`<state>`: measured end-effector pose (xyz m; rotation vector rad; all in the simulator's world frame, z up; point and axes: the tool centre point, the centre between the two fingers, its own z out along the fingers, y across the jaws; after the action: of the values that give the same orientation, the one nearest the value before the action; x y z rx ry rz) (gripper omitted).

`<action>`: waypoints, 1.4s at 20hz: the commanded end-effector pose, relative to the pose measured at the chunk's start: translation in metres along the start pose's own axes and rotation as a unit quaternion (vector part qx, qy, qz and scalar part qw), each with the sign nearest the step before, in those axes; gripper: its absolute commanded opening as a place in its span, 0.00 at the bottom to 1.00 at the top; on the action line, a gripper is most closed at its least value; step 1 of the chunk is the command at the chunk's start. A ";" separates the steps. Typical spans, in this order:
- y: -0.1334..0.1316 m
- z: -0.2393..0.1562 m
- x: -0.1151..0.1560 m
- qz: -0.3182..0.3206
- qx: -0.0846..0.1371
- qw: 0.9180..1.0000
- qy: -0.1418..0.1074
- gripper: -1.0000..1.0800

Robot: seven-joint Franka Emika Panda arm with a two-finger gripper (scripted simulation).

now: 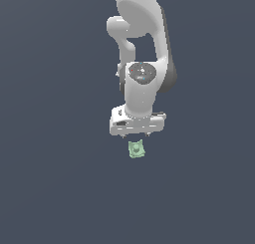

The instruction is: Pick up the object and move it to a goal position.

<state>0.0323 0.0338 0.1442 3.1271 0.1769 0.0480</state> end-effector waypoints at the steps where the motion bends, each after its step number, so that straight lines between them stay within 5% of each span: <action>1: -0.002 0.017 0.004 -0.005 0.002 1.000 -0.005 0.96; 28: -0.007 0.103 0.009 -0.014 0.006 1.000 -0.015 0.96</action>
<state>0.0427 0.0414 0.0458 3.1336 0.2223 -0.0024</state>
